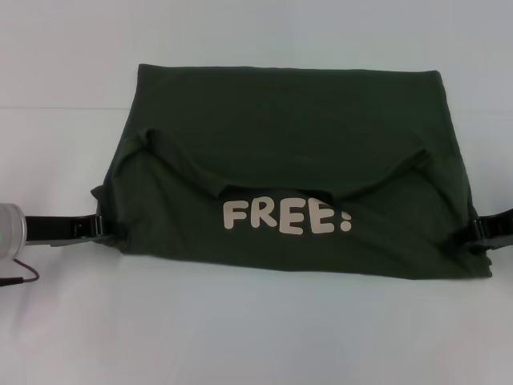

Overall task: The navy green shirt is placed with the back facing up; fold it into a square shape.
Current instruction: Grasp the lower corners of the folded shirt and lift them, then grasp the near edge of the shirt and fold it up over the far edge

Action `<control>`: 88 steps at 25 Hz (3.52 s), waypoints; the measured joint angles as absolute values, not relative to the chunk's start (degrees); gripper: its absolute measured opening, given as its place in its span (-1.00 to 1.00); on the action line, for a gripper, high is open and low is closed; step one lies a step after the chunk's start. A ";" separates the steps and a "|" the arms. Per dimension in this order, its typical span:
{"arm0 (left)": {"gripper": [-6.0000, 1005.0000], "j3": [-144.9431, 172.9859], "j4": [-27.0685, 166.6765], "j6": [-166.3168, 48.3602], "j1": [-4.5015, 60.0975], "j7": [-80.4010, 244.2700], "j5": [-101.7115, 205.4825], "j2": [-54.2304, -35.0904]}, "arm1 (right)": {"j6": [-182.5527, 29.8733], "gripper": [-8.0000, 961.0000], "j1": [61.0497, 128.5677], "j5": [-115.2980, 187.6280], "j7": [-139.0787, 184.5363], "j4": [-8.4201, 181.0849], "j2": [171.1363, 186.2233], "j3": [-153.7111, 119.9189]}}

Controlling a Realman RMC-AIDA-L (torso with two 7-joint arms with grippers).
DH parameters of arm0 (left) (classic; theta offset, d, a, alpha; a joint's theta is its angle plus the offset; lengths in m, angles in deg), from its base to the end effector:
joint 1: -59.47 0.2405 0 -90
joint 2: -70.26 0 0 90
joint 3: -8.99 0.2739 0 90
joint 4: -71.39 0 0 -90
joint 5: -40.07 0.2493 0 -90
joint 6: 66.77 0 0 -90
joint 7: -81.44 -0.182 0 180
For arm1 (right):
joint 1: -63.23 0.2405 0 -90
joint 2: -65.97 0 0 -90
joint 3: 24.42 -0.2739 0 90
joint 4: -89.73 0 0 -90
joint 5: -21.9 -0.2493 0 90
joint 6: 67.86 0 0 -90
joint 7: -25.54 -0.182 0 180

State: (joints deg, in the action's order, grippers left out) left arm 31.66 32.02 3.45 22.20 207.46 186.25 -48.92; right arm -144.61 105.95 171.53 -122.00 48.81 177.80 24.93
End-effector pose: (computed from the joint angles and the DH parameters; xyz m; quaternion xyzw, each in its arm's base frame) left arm -0.3633 0.4293 -0.0160 -0.7599 -0.5936 -0.1159 0.2383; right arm 0.3216 0.4540 0.0020 -0.7805 0.5874 -0.0617 0.2048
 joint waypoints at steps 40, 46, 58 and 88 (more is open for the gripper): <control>-0.92 29.96 25.61 29.88 24.21 208.45 189.65 -46.58 | -161.86 -0.93 102.48 172.74 -112.73 48.42 174.66 20.09; -0.92 28.97 25.19 40.42 24.47 205.96 195.23 -46.26 | -170.08 -0.94 99.45 173.23 -108.00 47.38 174.19 20.33; -0.92 30.95 24.98 51.15 25.19 203.82 203.50 -46.56 | -177.31 -0.94 98.89 182.52 -100.02 47.97 176.72 20.88; -0.92 11.22 29.16 37.22 22.41 209.11 184.97 -42.84 | -165.52 -0.94 100.28 162.92 -108.75 52.74 172.72 -3.62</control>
State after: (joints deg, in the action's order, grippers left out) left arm 11.22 29.16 37.22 22.41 209.11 184.97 -42.84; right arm -165.52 100.28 162.92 -108.75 52.74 172.72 -3.62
